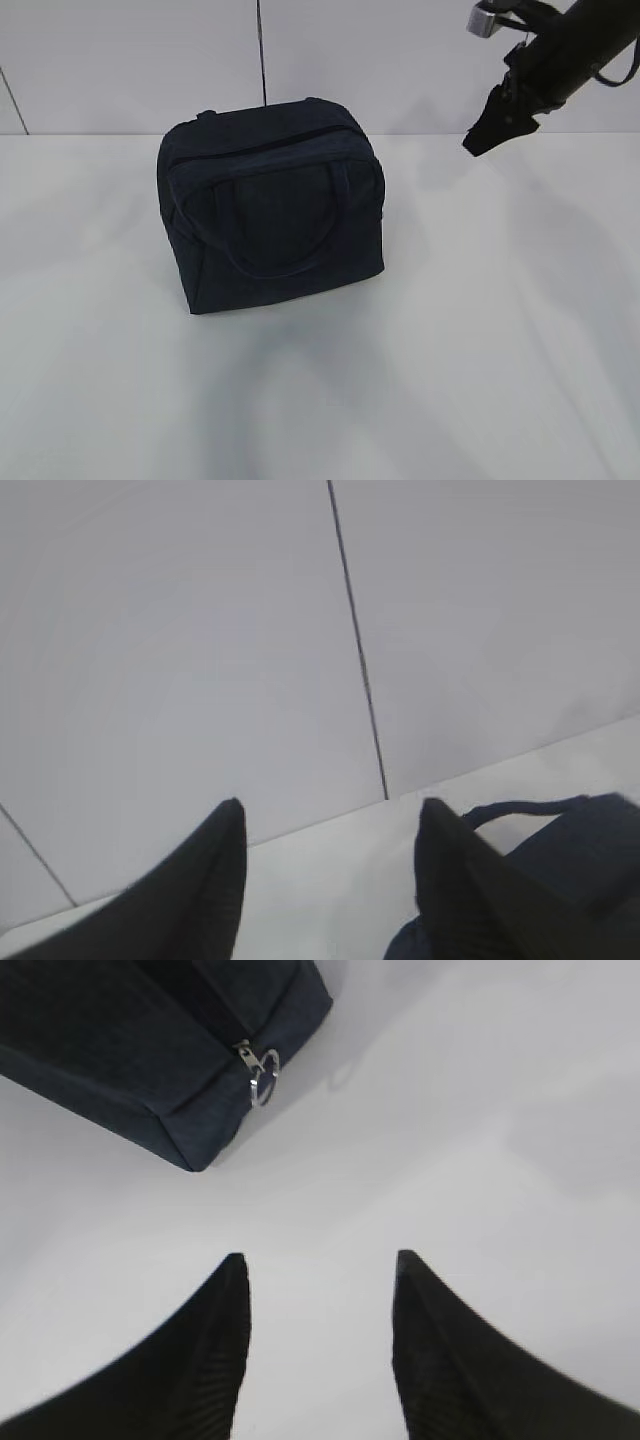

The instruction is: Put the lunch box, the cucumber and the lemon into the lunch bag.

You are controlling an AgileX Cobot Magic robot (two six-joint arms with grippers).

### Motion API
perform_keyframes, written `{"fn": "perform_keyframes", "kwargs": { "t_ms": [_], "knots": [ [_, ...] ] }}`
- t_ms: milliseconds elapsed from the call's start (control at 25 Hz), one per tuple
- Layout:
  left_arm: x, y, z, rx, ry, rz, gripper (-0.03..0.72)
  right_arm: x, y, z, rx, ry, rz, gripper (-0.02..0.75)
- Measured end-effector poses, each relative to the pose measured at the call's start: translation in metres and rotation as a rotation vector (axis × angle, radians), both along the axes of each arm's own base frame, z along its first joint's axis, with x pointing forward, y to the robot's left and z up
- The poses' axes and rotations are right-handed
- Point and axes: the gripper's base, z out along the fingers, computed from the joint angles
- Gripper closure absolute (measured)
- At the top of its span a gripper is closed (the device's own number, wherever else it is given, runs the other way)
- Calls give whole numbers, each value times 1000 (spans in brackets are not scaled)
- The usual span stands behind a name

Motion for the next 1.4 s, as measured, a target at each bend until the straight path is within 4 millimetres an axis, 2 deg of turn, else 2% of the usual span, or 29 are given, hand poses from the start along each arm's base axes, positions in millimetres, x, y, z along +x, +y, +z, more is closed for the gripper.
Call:
{"fn": "perform_keyframes", "kwargs": {
  "t_ms": [160,400,520,640,760,840,920,1000,1160,1320,1400],
  "knots": [
    [-20,5,19,-138,-20,-73,295,-17,-7,42,-37,-36,-123,388],
    [-49,6,47,-244,-116,-264,295,-61,-11,117,-11,-159,-238,388],
    [-64,5,59,-276,-169,-381,295,-89,-11,154,33,-215,-298,388],
    [-74,7,66,-289,-203,-426,298,-126,-12,193,91,-286,-362,388],
    [-78,9,69,-294,-217,-437,301,-167,-13,221,130,-358,-390,388],
    [-78,9,69,-281,-223,-438,302,-193,-14,231,131,-391,-398,388],
    [-78,9,69,-273,-227,-438,302,-218,-16,232,127,-401,-423,388],
    [-78,9,69,-262,-229,-438,303,-244,-19,225,118,-385,-458,388],
    [-76,8,56,-224,-204,-427,303,-309,-24,192,80,-359,-485,388],
    [-75,8,49,-214,-186,-418,303,-358,-26,157,105,-343,-552,388],
    [-75,8,49,-213,-187,-418,304,-373,-27,144,121,-343,-578,388]
  ]
}}
